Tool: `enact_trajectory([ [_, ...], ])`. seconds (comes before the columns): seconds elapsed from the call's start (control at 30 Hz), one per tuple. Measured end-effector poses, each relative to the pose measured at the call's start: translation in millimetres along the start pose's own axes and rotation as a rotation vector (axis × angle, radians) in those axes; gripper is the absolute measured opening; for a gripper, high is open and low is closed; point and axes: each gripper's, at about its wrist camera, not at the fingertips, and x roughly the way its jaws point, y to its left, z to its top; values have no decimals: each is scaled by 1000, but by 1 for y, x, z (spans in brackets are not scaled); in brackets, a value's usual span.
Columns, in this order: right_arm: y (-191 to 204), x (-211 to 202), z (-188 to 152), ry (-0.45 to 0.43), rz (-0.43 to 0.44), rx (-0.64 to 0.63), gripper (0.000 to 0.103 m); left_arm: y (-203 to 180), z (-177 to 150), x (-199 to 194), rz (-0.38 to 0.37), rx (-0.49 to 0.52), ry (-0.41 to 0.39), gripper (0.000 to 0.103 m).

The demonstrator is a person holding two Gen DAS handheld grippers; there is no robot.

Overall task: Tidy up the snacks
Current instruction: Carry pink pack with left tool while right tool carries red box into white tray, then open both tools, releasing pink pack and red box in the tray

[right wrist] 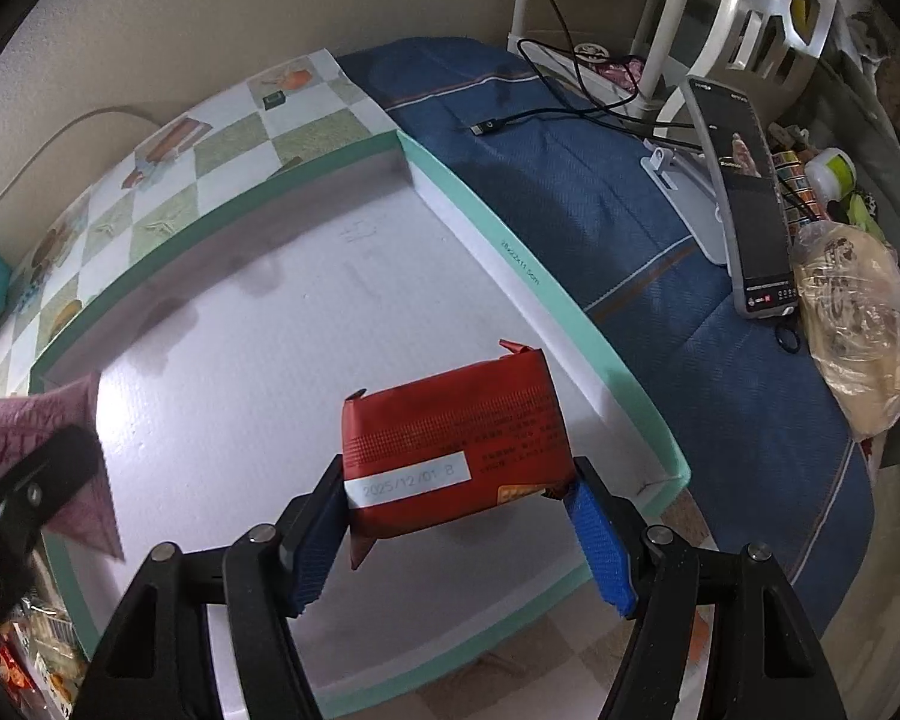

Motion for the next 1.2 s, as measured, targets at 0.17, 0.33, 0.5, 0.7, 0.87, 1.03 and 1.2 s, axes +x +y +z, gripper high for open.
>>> enact_trajectory([
  [0.17, -1, 9, 4, 11, -7, -5, 73, 1, 5, 13, 2, -3, 10, 79],
  [0.33, 1, 16, 7, 24, -3, -5, 73, 1, 10, 20, 3, -4, 16, 79],
  [0.5, 4, 19, 9, 36, 3, -6, 74, -1, 11, 24, -6, -2, 28, 80],
  [0.7, 8, 18, 10, 34, 3, -29, 76, -1, 11, 13, -6, 10, -31, 87],
  [0.87, 14, 6, 11, -2, -1, -61, 82, 13, 11, -4, -34, -39, -78, 90],
  [1.03, 16, -3, 10, -23, 26, -77, 98, 38, 6, -29, -9, -98, -132, 102],
  [1.2, 21, -14, 4, -32, 68, -89, 103, 71, -4, -53, 60, -150, -173, 102],
])
